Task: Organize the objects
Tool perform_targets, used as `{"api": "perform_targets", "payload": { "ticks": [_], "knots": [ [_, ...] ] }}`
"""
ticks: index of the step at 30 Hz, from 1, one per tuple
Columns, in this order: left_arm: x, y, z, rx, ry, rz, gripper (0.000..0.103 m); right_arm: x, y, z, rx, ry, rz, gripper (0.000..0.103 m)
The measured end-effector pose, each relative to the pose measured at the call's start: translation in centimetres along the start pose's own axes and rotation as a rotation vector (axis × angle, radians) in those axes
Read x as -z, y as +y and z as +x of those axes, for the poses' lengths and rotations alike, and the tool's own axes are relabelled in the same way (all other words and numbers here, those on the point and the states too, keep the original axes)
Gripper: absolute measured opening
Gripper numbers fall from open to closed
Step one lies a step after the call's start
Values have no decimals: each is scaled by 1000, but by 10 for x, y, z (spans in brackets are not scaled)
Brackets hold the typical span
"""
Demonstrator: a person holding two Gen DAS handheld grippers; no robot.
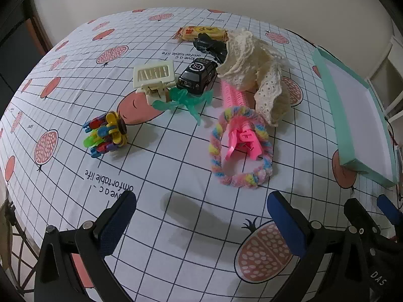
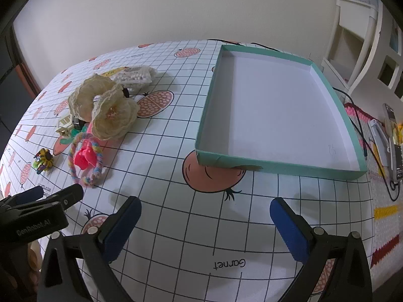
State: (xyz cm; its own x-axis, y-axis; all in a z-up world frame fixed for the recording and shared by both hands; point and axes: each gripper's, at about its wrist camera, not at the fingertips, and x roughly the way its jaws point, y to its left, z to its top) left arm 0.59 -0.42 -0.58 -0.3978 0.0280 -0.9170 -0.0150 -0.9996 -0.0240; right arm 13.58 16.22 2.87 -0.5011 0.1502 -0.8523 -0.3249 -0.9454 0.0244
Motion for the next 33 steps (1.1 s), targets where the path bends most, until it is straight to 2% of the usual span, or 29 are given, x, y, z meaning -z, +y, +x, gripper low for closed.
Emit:
{"api": "perform_targets", "payload": {
  "ticks": [33],
  "knots": [
    [2,7,1,28,10,-6,103,-1,1,2,3,-1,-6,103]
  ]
}}
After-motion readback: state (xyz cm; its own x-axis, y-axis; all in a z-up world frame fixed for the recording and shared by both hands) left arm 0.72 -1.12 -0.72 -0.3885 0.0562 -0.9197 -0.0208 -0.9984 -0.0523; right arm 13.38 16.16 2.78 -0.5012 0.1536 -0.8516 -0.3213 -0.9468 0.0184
